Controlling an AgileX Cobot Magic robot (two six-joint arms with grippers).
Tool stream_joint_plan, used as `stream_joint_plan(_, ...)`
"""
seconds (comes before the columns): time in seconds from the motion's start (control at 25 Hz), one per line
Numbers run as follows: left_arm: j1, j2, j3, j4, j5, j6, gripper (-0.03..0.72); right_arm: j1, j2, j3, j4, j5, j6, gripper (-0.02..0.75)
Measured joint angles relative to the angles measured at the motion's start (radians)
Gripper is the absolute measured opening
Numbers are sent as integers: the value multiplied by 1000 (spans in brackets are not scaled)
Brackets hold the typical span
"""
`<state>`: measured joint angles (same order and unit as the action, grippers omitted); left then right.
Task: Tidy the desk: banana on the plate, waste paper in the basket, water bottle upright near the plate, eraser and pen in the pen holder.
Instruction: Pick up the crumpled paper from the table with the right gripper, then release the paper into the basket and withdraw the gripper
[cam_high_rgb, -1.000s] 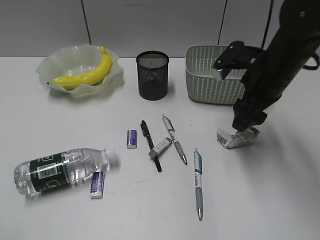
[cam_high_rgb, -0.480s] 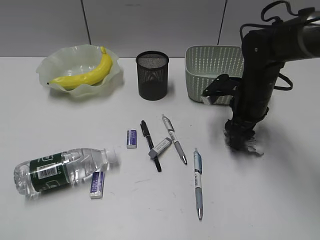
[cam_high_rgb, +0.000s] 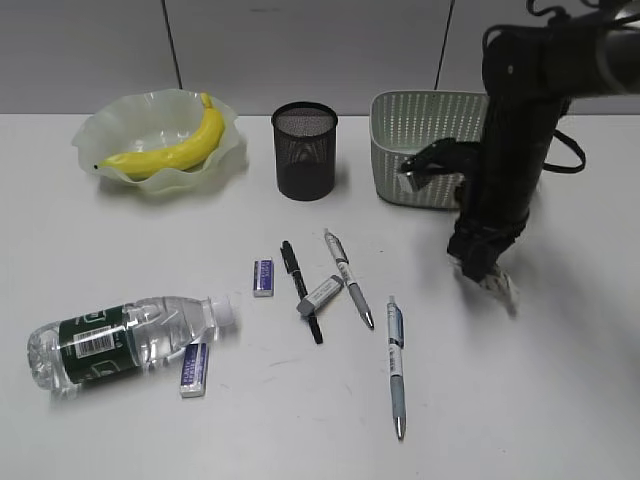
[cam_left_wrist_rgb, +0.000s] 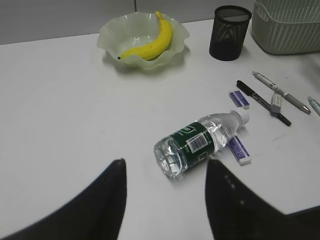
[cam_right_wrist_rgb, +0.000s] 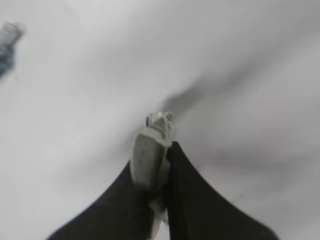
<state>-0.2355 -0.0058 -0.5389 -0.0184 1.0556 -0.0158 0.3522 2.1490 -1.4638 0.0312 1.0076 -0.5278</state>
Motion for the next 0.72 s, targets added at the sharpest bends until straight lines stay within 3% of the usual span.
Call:
stream_joint_plan(0.24, 0, 0, 0, 0, 0, 0, 382, 2, -109, -140, 68, -33, 8, 68)
stream_joint_plan(0.4, 0, 0, 0, 0, 0, 0, 382, 2, -138, -232, 69, -201, 42, 68)
stream_joint_plan(0.6, 0, 0, 0, 0, 0, 0, 382, -8, -117, -244, 64, -518, 125, 68)
stream_joint_plan(0.72, 0, 0, 0, 0, 0, 0, 382, -28, -62, -244, 64, -573, 158, 68)
